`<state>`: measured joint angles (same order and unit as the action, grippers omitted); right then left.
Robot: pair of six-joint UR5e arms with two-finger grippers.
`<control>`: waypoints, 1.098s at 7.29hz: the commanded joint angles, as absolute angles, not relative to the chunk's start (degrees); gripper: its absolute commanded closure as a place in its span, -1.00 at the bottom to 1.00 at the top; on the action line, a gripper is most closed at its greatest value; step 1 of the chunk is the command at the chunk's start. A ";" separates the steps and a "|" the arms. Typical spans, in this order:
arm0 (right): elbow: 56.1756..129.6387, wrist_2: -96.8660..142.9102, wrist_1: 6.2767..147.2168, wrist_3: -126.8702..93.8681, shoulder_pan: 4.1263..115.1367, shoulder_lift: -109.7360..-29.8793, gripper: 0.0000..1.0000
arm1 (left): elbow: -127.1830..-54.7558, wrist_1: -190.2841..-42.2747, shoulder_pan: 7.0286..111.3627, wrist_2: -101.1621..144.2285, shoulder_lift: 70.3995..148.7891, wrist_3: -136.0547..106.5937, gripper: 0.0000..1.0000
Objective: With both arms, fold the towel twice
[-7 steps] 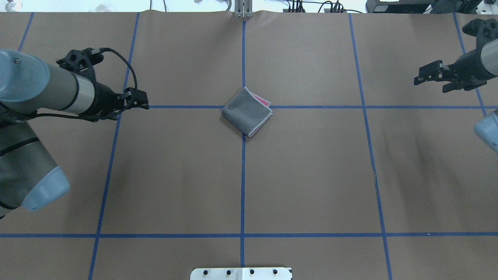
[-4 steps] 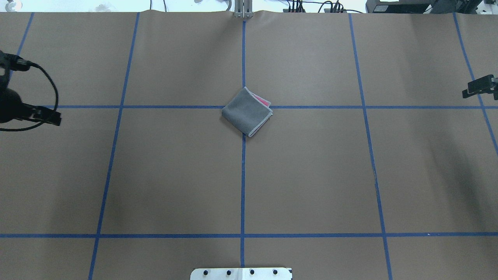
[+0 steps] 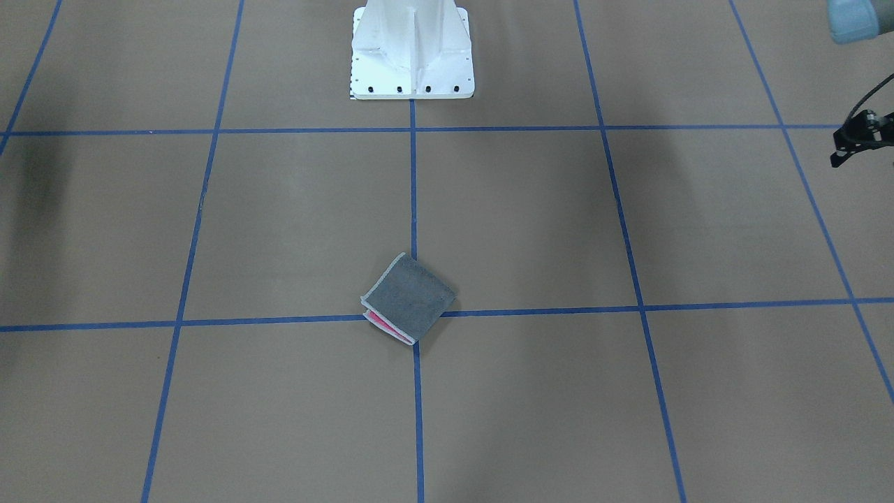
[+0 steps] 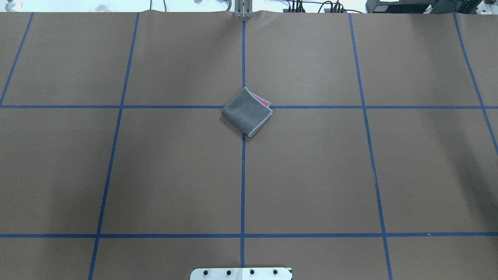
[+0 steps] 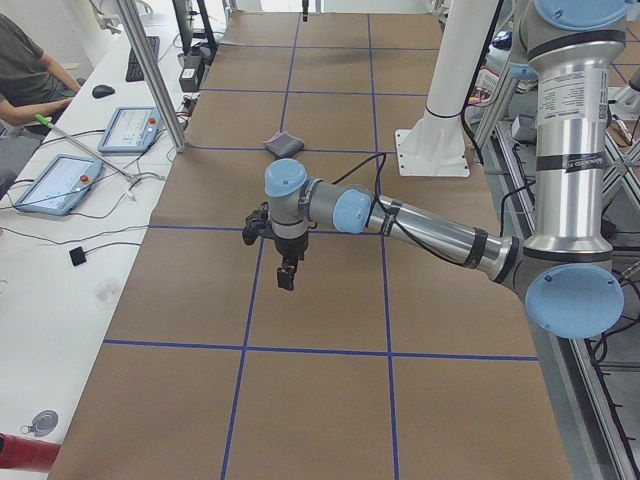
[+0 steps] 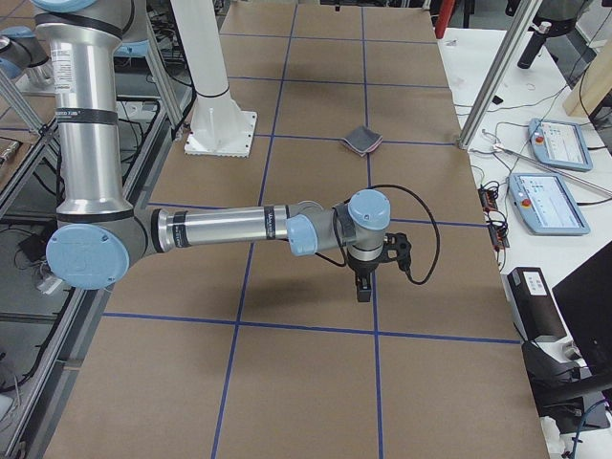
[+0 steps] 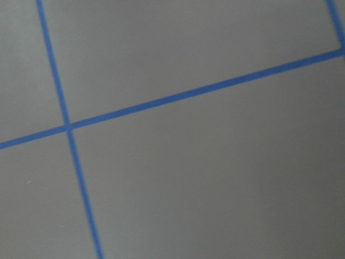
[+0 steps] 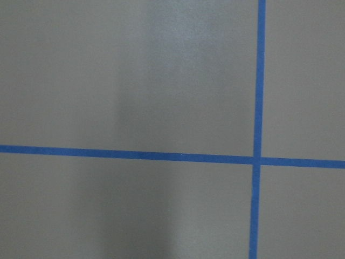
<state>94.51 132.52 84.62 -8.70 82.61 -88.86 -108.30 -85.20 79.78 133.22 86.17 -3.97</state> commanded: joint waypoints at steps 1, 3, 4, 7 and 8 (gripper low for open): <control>94.92 132.63 89.29 -3.78 83.94 -89.12 -1.00 | -101.19 -83.86 89.35 138.87 86.57 4.11 -1.00; 95.10 133.32 89.30 -3.34 85.07 -89.65 -1.00 | -98.52 -83.06 91.14 138.95 86.58 4.22 -1.00; 95.53 133.33 89.30 -3.34 85.17 -90.61 -1.00 | -98.61 -83.40 91.66 139.04 85.53 4.39 -1.00; 97.29 133.33 89.21 -3.16 85.51 -92.99 -1.00 | -101.59 -83.67 91.85 138.69 81.74 3.87 -1.00; 97.29 133.33 89.21 -2.99 85.60 -92.90 -1.00 | -101.78 -83.58 91.85 138.78 81.56 3.61 -1.00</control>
<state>97.02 133.31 89.22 -3.16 85.44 -92.65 -101.27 -83.64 91.82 138.72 82.09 3.96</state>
